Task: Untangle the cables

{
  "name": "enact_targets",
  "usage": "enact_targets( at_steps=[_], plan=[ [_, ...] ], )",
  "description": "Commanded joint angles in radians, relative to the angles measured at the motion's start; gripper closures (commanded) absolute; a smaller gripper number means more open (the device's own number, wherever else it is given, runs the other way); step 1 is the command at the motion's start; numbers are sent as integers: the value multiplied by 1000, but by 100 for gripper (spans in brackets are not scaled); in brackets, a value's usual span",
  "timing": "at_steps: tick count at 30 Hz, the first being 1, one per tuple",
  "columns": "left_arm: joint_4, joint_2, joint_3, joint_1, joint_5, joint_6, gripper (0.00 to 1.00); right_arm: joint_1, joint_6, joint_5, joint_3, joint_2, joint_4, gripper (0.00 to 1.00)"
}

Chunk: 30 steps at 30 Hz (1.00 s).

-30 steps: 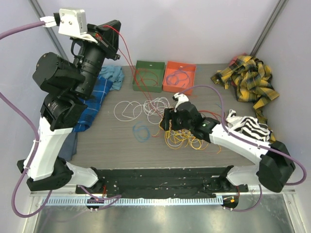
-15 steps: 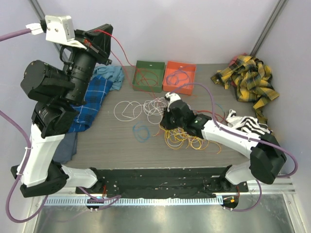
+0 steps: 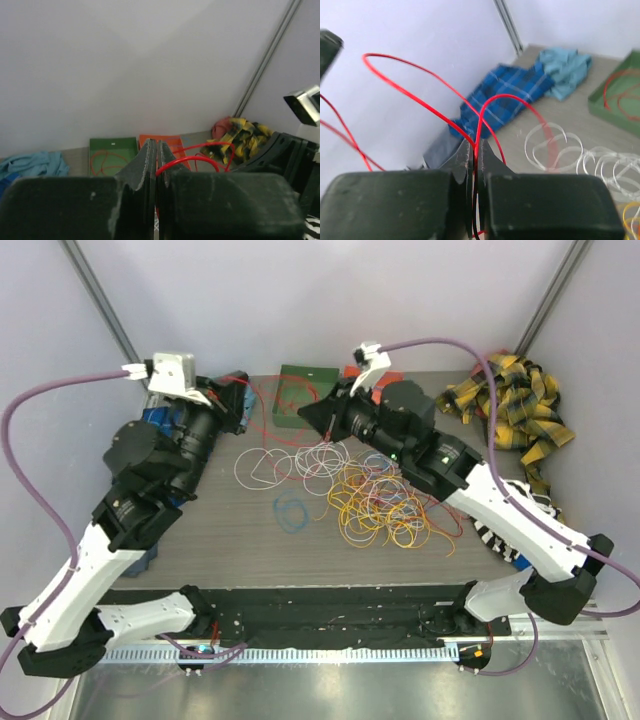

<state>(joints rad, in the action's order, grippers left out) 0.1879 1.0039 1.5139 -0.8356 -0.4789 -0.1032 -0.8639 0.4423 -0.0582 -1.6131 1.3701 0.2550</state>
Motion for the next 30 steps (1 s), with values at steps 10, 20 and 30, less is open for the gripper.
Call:
enact_targets(
  at_steps=[10,20,30],
  plan=[
    [-58,197,80,3,-15,11,100,-15,53,12,314,-46,21,99],
    [-24,153,-286,6,-119,-102,100,-15,47,46,367,-57,26,99],
    [185,114,-511,15,-128,-375,100,-138,122,120,458,138,-85,92]
  ],
)
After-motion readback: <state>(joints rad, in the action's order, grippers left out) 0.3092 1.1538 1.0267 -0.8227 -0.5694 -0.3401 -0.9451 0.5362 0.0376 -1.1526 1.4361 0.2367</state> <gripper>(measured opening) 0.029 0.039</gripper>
